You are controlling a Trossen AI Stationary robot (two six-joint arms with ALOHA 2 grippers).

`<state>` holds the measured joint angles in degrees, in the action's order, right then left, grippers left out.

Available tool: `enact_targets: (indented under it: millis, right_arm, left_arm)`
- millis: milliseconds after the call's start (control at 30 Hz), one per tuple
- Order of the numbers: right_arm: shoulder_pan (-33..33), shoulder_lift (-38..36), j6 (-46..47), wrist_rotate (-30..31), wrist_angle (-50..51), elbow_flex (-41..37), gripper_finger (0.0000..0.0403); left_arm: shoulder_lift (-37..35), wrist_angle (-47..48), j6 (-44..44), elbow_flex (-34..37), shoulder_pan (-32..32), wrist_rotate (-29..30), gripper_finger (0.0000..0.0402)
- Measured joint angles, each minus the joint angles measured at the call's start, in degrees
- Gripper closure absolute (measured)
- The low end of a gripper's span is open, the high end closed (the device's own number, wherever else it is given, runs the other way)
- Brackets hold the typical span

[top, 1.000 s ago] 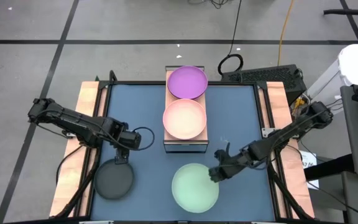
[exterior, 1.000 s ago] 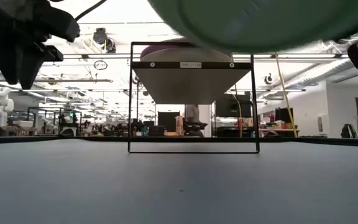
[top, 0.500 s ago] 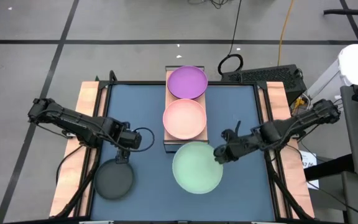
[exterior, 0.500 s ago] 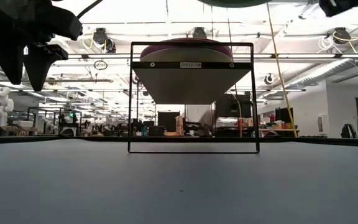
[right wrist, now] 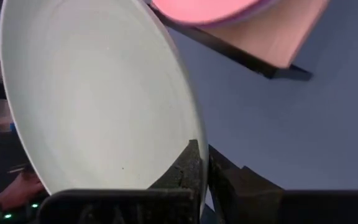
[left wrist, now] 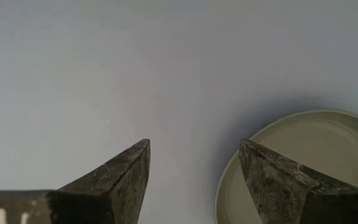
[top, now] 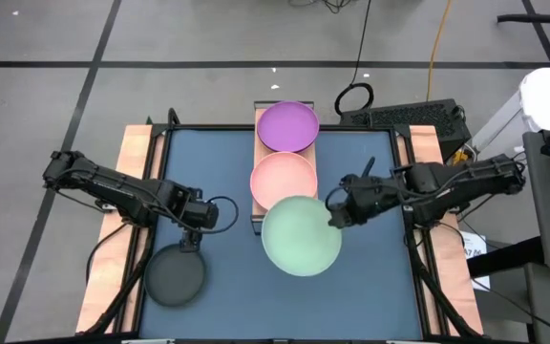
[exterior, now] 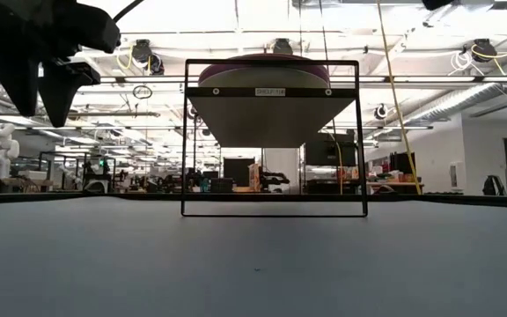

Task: Place and stack plates onto a shelf
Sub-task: Stack the green plate on top of the purple plate on the shelf

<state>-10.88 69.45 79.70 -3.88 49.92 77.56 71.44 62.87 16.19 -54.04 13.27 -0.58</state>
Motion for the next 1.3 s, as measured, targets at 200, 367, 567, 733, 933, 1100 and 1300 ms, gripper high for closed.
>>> enact_targets:
  millis: [200,367,567,733,933,1100,1300]
  right_arm:
    - [5.11,0.00,-3.56,-0.92,0.47,1.53,0.0403]
    - [11.21,-0.04,-9.84,-0.04,-0.14,2.89,0.0403]
    - [20.31,0.00,-15.71,0.67,-0.57,2.90,0.0403]
    - [28.50,0.00,-16.35,0.56,-3.09,2.86,0.0403]
    - [38.02,1.95,-21.60,-0.72,-4.65,2.84,0.0403]
    - [43.85,5.96,-26.24,-3.97,-10.47,2.84,0.0403]
    - [47.87,12.18,-27.04,-8.46,-18.24,2.84,0.0403]
  left_arm:
    - [0.00,0.00,0.02,0.00,0.00,-0.94,0.0151]
    - [0.00,0.02,0.04,0.00,0.00,-0.94,0.0151]
    - [0.00,0.02,0.24,0.00,-0.01,-0.96,0.0151]
    - [0.01,0.04,0.60,0.00,0.00,-0.98,0.0151]
    - [0.00,0.22,-0.02,0.00,0.00,-0.97,0.0151]
    - [0.00,0.99,-1.14,0.00,0.00,-0.98,0.0151]
    - [0.00,3.02,-1.09,0.00,0.00,-1.05,0.0151]
